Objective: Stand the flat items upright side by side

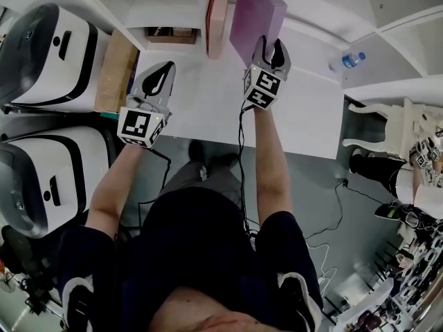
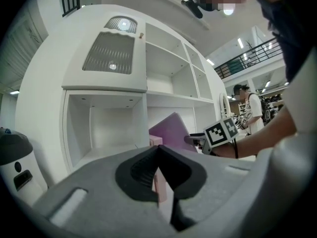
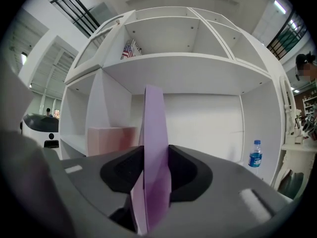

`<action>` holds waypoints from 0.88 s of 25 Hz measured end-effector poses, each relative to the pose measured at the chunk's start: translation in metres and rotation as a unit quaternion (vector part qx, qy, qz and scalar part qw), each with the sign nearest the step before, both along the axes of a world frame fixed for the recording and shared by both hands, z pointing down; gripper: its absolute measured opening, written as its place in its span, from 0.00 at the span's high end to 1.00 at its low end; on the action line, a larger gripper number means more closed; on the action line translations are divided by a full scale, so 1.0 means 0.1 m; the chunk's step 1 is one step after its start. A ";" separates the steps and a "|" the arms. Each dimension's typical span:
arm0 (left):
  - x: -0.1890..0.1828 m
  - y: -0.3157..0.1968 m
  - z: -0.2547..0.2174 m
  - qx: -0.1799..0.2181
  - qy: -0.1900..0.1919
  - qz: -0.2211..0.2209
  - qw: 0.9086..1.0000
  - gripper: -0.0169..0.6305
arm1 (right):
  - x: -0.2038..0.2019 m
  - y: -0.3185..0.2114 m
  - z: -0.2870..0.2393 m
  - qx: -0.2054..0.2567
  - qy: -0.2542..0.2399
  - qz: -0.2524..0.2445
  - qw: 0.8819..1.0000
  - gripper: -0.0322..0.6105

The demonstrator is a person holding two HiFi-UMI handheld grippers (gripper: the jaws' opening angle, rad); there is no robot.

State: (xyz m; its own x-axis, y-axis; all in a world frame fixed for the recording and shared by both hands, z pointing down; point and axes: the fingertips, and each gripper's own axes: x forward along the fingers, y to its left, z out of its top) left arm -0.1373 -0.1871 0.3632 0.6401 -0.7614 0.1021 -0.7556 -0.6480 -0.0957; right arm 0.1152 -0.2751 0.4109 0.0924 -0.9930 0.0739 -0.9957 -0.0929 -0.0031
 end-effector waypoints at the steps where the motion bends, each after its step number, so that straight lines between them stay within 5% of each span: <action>1: -0.02 -0.01 0.00 0.001 -0.001 0.002 1.000 0.97 | -0.03 -0.03 0.01 0.001 0.000 0.002 1.000 0.72; 22: -0.23 -0.24 0.14 -0.007 -0.010 -0.039 0.999 0.97 | -0.24 -0.55 0.30 0.029 0.052 0.009 0.998 0.72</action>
State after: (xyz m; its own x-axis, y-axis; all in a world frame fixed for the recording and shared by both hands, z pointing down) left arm -0.1608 -0.2112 0.3771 0.5760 -0.8079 0.1247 -0.8025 -0.5879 -0.1020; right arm 0.0907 -0.3297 0.4407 0.1136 -0.9935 0.0058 -0.9891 -0.1126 0.0952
